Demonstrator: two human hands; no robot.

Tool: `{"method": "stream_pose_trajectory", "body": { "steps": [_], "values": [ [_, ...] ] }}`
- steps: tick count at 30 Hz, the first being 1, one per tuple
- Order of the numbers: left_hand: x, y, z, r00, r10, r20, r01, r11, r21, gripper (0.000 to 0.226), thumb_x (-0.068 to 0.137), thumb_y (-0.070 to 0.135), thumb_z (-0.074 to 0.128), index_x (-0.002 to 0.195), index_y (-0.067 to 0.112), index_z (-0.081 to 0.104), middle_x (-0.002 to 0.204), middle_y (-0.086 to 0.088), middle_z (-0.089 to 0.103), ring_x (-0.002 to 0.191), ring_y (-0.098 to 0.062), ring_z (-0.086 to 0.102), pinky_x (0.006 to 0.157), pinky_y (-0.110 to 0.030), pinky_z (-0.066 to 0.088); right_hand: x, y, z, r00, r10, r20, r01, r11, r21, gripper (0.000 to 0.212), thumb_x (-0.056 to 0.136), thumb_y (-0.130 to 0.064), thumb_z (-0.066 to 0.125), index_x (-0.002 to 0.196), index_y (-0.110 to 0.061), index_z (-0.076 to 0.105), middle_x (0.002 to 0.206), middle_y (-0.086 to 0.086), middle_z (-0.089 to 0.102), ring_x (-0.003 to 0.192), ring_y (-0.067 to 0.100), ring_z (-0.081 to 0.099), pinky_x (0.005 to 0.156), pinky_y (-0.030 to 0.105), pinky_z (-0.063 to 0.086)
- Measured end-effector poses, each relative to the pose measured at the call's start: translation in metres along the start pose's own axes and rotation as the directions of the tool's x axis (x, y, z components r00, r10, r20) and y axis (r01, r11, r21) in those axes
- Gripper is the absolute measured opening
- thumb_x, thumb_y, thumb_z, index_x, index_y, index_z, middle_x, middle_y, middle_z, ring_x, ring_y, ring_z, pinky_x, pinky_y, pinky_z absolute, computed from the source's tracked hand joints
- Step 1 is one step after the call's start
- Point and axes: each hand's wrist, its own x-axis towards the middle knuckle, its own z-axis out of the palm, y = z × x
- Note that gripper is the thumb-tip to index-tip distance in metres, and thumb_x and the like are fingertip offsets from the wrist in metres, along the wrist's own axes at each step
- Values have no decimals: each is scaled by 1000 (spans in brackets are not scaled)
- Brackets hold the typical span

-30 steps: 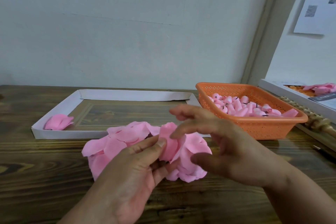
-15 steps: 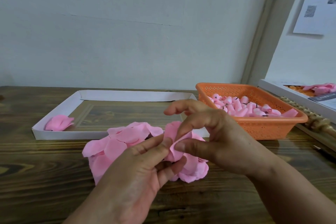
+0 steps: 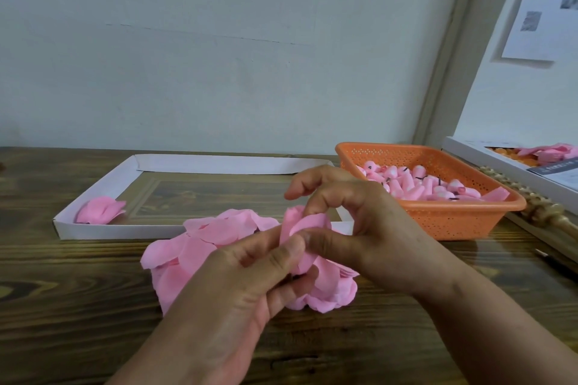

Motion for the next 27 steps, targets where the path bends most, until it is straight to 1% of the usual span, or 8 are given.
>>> {"method": "stream_pose_trajectory", "body": {
  "steps": [4, 9, 12, 14, 16, 18, 22, 27],
  "values": [
    [3, -3, -2, 999, -15, -34, 13, 998, -69, 33, 61, 22, 71, 89, 6, 77, 97, -16, 74, 86, -22, 72, 65, -24, 57, -3, 3, 5, 995, -19, -98, 24, 999, 45, 8, 75, -17, 69, 79, -17, 62, 107, -4, 60, 106, 5, 56, 92, 21, 42],
    [3, -4, -2, 999, -28, -36, 24, 995, -99, 31, 56, 19, 70, 81, 1, 77, 88, -20, 73, 75, -24, 71, 66, -28, 60, -21, 9, 21, 926, -80, -369, 135, 983, 125, 27, 69, -10, 73, 87, -18, 55, 112, -5, 58, 117, 20, 53, 99, 43, 42],
    [2, -5, -3, 999, -32, -37, 27, 992, -125, 35, 57, 16, 70, 86, -1, 76, 92, -23, 72, 77, -25, 72, 66, -29, 60, -31, 9, 28, 886, -98, -453, 156, 983, 93, 18, 69, -19, 69, 82, -23, 56, 115, -3, 57, 115, 21, 54, 96, 38, 43],
    [2, -7, -1, 1000, -22, -19, 20, 992, -126, 36, 59, 16, 68, 90, -1, 75, 95, -23, 72, 77, -25, 71, 62, -29, 59, -36, 8, 33, 865, -90, -493, 114, 993, 20, 12, 69, -24, 67, 79, -20, 61, 115, 1, 57, 112, 16, 56, 93, 27, 44],
    [0, -9, 3, 1000, 9, 3, -8, 993, -118, 35, 61, 15, 67, 91, 1, 76, 96, -22, 72, 75, -23, 72, 59, -27, 58, -38, 6, 39, 833, -119, -541, 76, 992, -100, 15, 71, -28, 66, 81, -17, 66, 111, 3, 57, 108, 9, 57, 88, 15, 43],
    [-2, -10, 5, 999, 32, 16, -30, 992, -122, 33, 61, 15, 66, 90, 2, 76, 96, -22, 72, 76, -23, 72, 58, -26, 57, -39, 4, 44, 800, -132, -585, 56, 988, -146, 18, 74, -28, 64, 82, -13, 69, 108, 4, 58, 99, 6, 58, 83, 13, 44],
    [-3, -8, 7, 996, 49, 69, -38, 988, -149, 44, 58, 22, 87, 97, 5, 76, 103, -21, 71, 89, -29, 72, 63, -27, 58, -38, 0, 49, 763, -81, -641, 25, 995, -97, 8, 77, -25, 63, 80, -20, 68, 98, -1, 63, 93, 2, 60, 79, 8, 42],
    [-2, -9, 3, 995, 42, 95, -31, 993, -116, 66, 44, 31, 94, 103, 8, 74, 110, -21, 69, 93, -28, 71, 68, -28, 57, -40, -4, 44, 799, 40, -600, 4, 997, 72, 5, 74, -13, 66, 70, -14, 69, 74, -5, 66, 76, 8, 63, 69, 13, 44]
  ]
}}
